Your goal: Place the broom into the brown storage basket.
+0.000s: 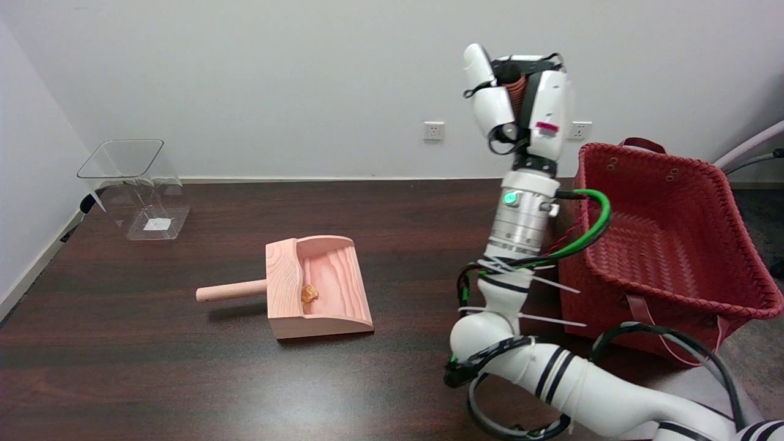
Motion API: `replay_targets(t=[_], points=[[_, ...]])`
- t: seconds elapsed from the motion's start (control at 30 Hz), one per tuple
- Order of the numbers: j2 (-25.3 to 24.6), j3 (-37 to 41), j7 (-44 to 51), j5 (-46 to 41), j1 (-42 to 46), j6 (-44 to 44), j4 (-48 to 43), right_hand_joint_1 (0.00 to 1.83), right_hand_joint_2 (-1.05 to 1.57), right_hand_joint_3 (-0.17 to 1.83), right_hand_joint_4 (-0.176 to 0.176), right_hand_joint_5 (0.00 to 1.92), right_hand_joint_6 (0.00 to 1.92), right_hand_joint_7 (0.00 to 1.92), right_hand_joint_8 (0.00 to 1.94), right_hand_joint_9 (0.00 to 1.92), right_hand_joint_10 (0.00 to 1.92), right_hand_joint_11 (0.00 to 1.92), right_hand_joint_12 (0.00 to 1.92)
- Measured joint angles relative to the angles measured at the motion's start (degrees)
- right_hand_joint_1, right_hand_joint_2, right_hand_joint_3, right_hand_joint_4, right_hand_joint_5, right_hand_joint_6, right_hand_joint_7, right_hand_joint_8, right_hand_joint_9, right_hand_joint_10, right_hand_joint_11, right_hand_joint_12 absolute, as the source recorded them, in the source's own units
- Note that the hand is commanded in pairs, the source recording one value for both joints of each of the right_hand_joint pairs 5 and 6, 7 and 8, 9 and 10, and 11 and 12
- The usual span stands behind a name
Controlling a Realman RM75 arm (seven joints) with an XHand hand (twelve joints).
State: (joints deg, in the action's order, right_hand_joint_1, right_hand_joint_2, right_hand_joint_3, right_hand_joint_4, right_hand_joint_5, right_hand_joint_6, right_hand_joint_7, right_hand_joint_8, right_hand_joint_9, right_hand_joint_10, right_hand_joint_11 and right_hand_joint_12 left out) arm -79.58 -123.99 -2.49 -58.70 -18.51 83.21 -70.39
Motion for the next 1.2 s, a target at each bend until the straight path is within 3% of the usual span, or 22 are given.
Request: replay_targets(t=[0.57, 1.2], points=[[7.5, 7.6, 1.2, 1.1, 1.9, 3.6, -2.5, 0.68, 1.57, -0.17, 0.0, 1.92, 1.92, 1.92, 1.92, 1.92, 1.92, 1.92, 1.92], [10.1, 11.4, 1.1, -1.7, 4.0, 5.1, 0.4, 0.67, 1.57, -0.17, 0.0, 1.92, 1.92, 1.92, 1.92, 1.92, 1.92, 1.92, 1.92]])
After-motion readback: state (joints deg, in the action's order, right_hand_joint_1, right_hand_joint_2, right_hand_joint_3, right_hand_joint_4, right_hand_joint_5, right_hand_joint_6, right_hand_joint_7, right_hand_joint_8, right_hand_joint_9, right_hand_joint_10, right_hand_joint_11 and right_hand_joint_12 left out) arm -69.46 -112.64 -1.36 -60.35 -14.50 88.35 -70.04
